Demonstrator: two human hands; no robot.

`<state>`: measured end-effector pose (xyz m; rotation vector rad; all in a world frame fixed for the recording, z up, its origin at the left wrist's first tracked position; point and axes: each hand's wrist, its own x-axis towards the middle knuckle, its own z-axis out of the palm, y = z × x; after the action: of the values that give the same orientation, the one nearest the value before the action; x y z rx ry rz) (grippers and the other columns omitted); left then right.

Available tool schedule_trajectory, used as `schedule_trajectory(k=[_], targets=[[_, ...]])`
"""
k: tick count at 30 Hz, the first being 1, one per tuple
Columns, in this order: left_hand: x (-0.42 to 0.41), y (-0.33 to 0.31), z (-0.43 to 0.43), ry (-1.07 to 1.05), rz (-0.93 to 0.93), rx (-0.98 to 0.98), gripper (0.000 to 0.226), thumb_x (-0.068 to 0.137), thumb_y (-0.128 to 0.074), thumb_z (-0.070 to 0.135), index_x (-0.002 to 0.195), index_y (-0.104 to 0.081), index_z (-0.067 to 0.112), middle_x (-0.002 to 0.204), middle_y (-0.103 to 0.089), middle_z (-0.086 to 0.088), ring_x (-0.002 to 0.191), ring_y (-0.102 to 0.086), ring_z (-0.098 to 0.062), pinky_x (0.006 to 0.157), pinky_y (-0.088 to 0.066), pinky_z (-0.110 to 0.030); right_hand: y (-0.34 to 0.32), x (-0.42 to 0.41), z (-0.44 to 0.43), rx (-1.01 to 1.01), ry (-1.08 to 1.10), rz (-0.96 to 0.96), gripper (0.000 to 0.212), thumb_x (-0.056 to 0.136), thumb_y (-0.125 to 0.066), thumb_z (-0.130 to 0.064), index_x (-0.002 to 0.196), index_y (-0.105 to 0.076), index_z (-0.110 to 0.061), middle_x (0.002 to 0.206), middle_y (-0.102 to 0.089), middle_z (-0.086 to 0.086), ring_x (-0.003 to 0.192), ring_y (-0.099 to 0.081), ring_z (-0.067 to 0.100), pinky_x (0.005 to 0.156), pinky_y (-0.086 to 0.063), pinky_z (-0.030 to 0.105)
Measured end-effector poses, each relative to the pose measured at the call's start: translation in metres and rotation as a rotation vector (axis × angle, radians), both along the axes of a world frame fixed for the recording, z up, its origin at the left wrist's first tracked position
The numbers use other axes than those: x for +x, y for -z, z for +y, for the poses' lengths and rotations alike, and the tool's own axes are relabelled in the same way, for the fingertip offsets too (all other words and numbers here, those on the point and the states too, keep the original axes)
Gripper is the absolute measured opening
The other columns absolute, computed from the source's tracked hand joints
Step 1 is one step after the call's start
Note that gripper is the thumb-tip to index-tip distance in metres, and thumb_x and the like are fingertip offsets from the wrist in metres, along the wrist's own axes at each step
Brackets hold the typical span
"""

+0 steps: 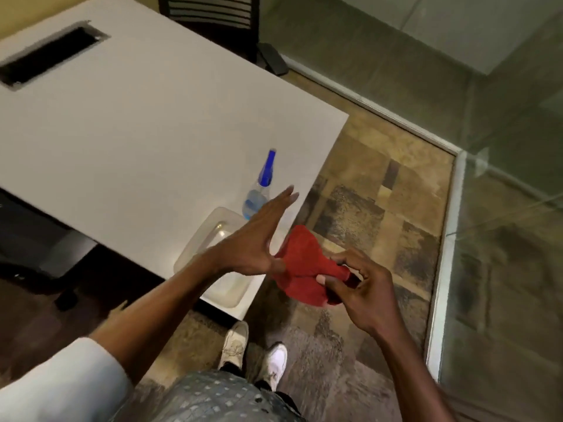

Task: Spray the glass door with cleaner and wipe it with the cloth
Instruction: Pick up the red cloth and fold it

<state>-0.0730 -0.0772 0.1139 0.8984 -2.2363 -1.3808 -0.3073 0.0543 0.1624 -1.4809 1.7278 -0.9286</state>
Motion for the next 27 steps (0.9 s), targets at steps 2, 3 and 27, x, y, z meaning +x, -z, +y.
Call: schedule_trajectory(k=[2,3,27], targets=[[-0.028,-0.005,-0.006,0.141,0.051,-0.005,0.115,0.075,-0.087,0.015,0.171,-0.023,0.024,0.181,-0.013,0.005,0.169,-0.008,-0.015,0.135,-0.020,-0.055,-0.006,-0.015,0.020,-0.002,0.067,0.033,0.025,0.081,-0.093,-0.007,0.096,-0.081,-0.023,0.098,-0.075,-0.012,0.099,-0.071,0.013,0.083,-0.056,0.028],[-0.043,-0.010,-0.007,0.216,0.049,-0.014,0.108,0.074,-0.086,0.015,0.168,-0.033,0.026,0.179,-0.022,0.006,0.168,-0.010,-0.014,0.135,-0.021,-0.053,-0.010,-0.023,0.031,-0.002,0.095,0.050,0.025,0.079,-0.093,-0.007,0.095,-0.081,-0.022,0.096,-0.075,-0.011,0.099,-0.071,0.014,0.083,-0.056,0.029],[-0.302,-0.075,0.168,0.624,-0.006,0.504,0.024,0.083,-0.092,0.018,0.104,-0.081,0.016,0.106,-0.082,-0.014,0.096,-0.079,-0.019,0.089,-0.063,-0.035,-0.020,-0.110,0.333,-0.130,1.154,-0.136,0.030,0.084,-0.086,0.004,0.101,-0.080,-0.019,0.096,-0.084,0.001,0.078,-0.073,0.008,0.073,-0.060,0.020]])
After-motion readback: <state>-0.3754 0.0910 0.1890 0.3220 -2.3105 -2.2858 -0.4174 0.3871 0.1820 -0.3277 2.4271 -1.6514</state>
